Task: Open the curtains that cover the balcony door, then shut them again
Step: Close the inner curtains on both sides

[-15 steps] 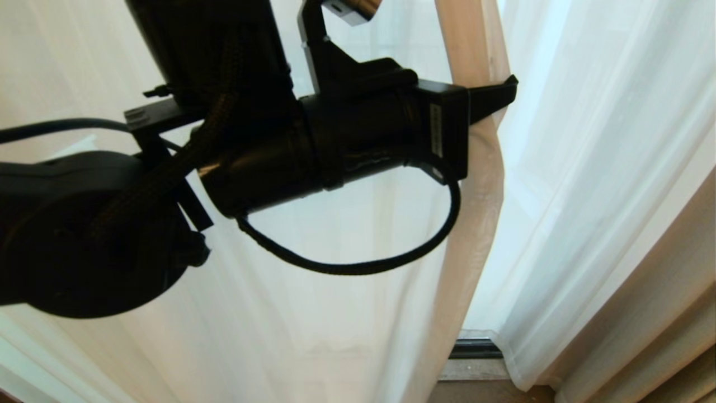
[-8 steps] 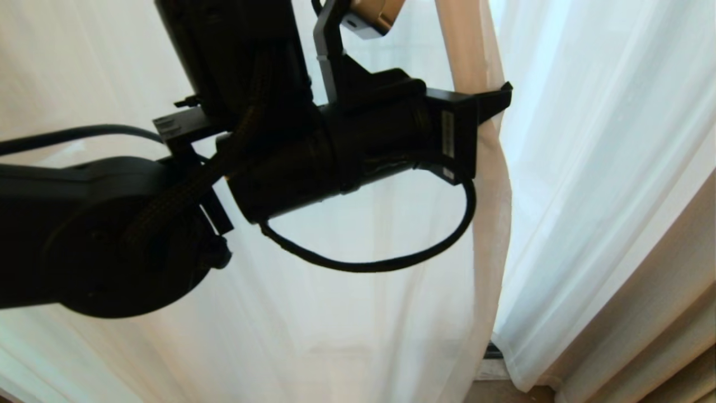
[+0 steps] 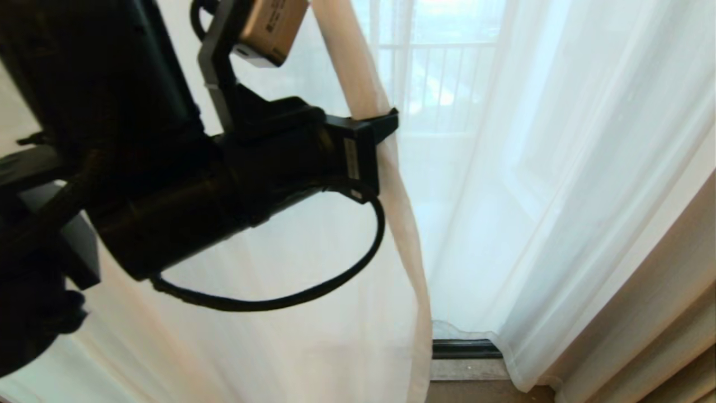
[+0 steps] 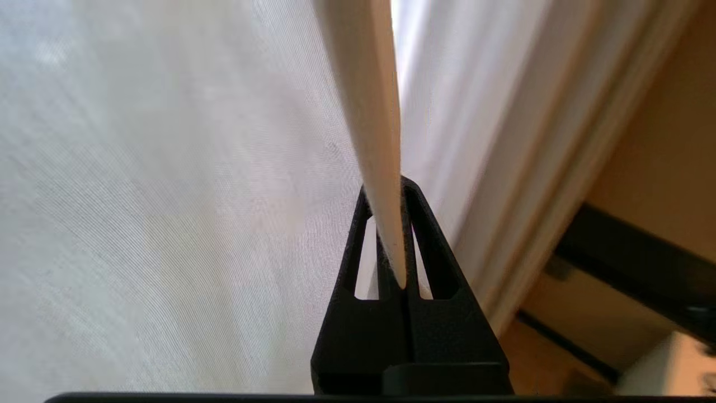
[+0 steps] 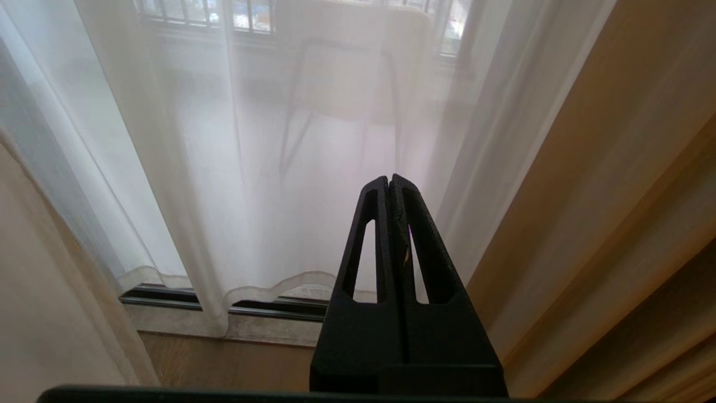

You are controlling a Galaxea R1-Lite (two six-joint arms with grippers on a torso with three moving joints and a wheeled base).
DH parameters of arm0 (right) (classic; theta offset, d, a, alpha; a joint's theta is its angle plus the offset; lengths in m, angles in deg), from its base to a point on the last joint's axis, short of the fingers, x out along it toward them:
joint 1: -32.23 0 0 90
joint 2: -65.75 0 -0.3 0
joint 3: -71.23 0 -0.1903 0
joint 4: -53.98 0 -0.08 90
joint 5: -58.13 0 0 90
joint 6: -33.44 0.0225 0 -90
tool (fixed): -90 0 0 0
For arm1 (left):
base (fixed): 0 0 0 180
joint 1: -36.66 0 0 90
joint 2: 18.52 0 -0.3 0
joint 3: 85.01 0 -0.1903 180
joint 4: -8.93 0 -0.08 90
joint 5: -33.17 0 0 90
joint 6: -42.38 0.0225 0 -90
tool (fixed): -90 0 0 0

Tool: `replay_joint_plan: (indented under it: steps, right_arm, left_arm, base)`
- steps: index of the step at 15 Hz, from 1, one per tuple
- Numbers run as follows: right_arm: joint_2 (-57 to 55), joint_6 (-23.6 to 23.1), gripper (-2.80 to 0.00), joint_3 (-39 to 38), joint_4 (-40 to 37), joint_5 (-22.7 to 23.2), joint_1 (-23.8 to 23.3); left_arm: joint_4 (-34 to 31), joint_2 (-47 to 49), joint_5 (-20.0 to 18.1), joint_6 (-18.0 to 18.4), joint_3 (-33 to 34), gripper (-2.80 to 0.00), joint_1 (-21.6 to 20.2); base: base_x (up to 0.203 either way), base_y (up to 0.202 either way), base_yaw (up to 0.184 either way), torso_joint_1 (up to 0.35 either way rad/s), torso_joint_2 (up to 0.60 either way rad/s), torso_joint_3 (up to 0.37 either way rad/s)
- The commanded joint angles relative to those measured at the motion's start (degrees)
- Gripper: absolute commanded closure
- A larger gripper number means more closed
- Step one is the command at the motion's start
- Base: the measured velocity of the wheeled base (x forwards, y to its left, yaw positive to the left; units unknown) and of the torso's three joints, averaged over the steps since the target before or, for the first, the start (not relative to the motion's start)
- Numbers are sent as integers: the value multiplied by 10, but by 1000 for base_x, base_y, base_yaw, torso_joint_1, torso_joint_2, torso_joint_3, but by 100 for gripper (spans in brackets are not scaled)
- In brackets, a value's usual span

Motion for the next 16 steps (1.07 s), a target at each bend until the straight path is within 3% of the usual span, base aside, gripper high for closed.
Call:
replay_joint_plan:
  steps: [1, 3, 4, 8, 13, 16]
  right_arm:
    - [-1, -1, 0, 0, 0, 0, 0]
    - [-1, -1, 0, 0, 0, 0, 0]
    - [-1, -1, 0, 0, 0, 0, 0]
    - [-1, -1, 0, 0, 0, 0, 0]
    - [-1, -1, 0, 0, 0, 0, 0]
    - [-1, -1, 0, 0, 0, 0, 0]
  left_arm:
    - [9, -76, 122, 23, 58, 0, -26]
    - [10, -98, 218, 55, 81, 0, -35]
    - [12, -105, 243, 63, 92, 0, -37]
    - [18, -113, 247, 61, 124, 0, -47]
    - [13, -119, 253, 65, 146, 0, -102]
    - [11, -126, 299, 64, 165, 0, -162]
  base:
    - [0, 0, 0, 0, 0, 0]
    - [0, 0, 0, 0, 0, 0]
    - [0, 0, 0, 0, 0, 0]
    - [0, 0, 0, 0, 0, 0]
    - [0, 0, 0, 0, 0, 0]
    - [0, 0, 0, 0, 0, 0]
